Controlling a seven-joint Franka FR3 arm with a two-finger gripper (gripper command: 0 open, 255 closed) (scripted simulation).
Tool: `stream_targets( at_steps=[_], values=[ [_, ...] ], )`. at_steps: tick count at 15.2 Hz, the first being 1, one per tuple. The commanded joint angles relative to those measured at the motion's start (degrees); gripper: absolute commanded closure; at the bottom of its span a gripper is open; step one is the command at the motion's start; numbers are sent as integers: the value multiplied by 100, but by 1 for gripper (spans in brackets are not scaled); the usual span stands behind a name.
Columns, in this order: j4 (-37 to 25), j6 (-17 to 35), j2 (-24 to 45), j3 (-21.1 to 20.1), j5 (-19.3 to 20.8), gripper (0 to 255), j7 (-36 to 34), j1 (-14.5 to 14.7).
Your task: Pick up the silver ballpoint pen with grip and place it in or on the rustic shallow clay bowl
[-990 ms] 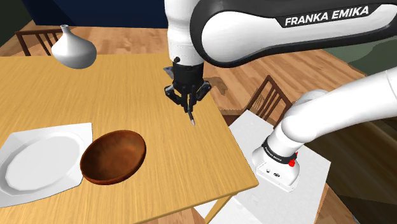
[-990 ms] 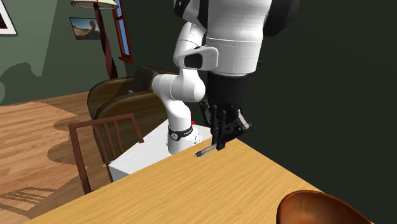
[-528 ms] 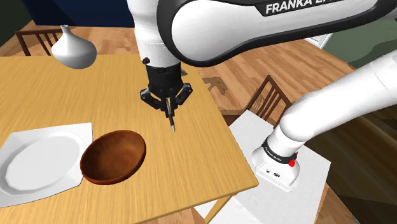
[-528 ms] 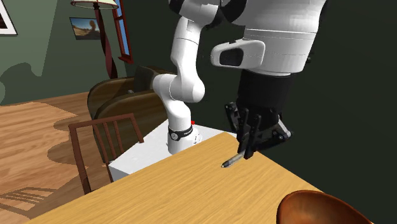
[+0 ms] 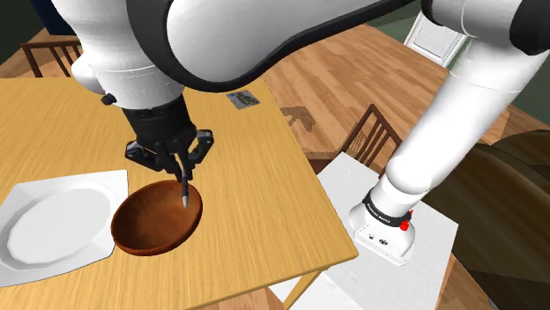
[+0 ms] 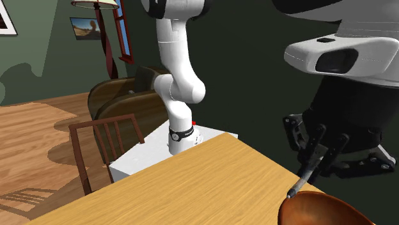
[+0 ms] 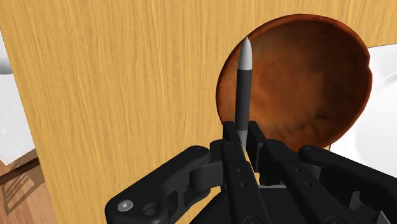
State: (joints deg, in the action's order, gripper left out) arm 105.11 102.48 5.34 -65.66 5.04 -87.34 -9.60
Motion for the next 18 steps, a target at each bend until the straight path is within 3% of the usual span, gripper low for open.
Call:
stream_targets(
  at_steps=[1, 4, 18],
  values=[
    [-606, -224, 940, -19, 845, 255, -690, 491],
    [-1586, -644, 1867, 422, 1548, 255, -1194, 1543],
    [-738, 313, 2088, 617, 1789, 255, -1367, 1530]
  ],
)
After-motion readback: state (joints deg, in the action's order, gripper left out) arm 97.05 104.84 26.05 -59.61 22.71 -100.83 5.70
